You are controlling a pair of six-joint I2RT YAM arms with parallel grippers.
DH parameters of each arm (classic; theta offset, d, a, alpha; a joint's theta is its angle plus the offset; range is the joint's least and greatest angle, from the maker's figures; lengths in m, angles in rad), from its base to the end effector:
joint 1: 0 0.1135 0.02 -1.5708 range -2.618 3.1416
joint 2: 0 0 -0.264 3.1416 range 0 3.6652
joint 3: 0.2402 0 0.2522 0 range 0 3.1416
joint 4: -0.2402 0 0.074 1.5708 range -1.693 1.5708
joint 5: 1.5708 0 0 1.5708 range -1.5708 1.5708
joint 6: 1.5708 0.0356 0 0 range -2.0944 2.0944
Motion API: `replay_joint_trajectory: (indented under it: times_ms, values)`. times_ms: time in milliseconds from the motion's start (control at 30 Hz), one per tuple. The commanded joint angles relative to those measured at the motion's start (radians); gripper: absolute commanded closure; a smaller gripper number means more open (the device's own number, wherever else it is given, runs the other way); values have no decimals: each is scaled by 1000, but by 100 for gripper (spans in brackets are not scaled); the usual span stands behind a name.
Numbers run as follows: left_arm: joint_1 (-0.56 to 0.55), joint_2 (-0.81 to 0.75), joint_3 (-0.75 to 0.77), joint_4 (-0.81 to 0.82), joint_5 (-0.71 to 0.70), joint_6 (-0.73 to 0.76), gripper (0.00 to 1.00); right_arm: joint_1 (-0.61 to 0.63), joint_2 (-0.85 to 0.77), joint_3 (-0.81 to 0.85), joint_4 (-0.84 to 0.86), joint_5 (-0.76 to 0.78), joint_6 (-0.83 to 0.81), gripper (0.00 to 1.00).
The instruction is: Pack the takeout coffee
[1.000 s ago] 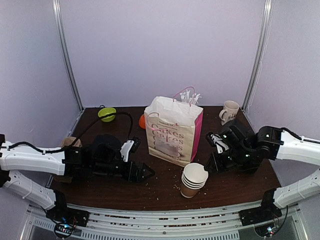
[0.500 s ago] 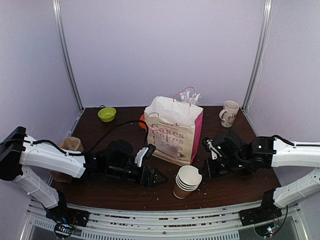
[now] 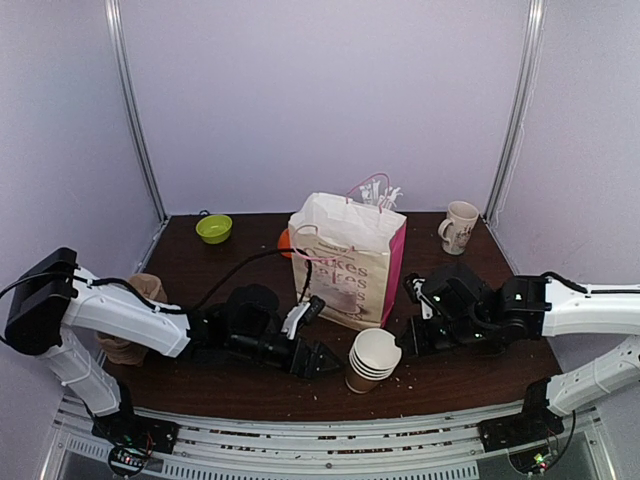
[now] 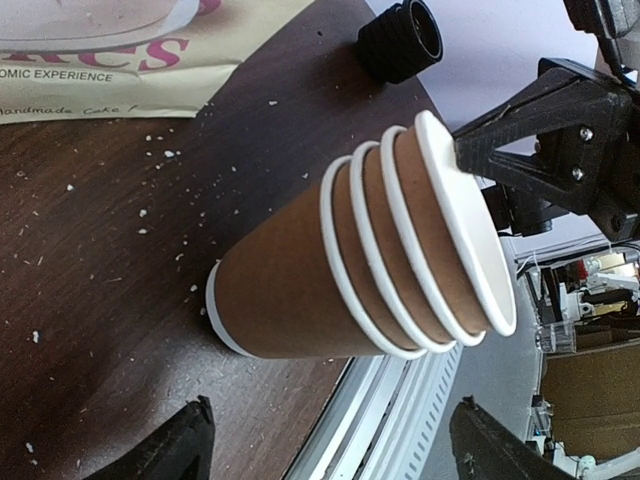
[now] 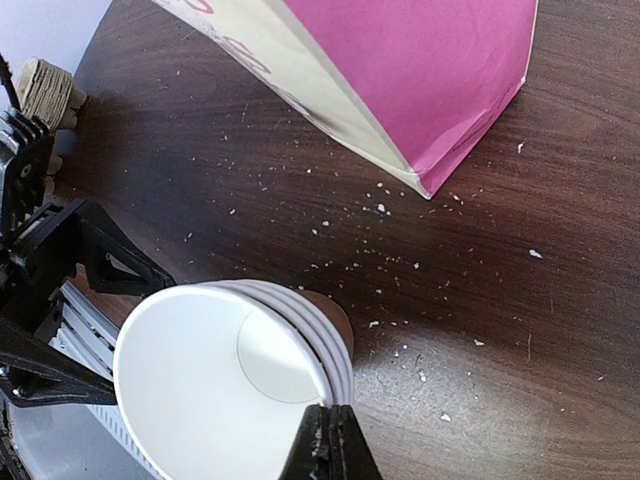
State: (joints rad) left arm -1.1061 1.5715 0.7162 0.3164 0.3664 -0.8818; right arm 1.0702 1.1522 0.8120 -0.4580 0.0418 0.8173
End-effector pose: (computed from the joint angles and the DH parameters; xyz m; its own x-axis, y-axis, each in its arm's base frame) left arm 0.1312 -0.2902 0.1769 -0.8968 0.1809 -0.4037 0.4407 0.4454 -0.7794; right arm 0.1165 0.2099 0.2511 -0.8642 -0.0614 -0.4994 -0.3395 0.8038 0.4886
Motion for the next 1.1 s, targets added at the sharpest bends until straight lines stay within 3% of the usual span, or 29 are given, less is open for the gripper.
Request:
replay_joint_trajectory:
  times_ms: [0,367,667,767,933,1067]
  values:
    - [0,29,42,75,36,0,15,18,6,22,0,15,17,100]
    - [0,42,58,88,38,-2,16,41,13,27,18,7,35,100]
    - [4,72,71,96,52,-8,24,51,33,31,26,-6,36,100]
    - [6,74,74,95,51,-6,30,57,35,39,19,-8,36,100]
    - [13,90,66,101,58,-17,51,69,34,67,-8,6,34,100]
    - [20,92,54,112,66,-25,60,79,33,78,-27,15,31,100]
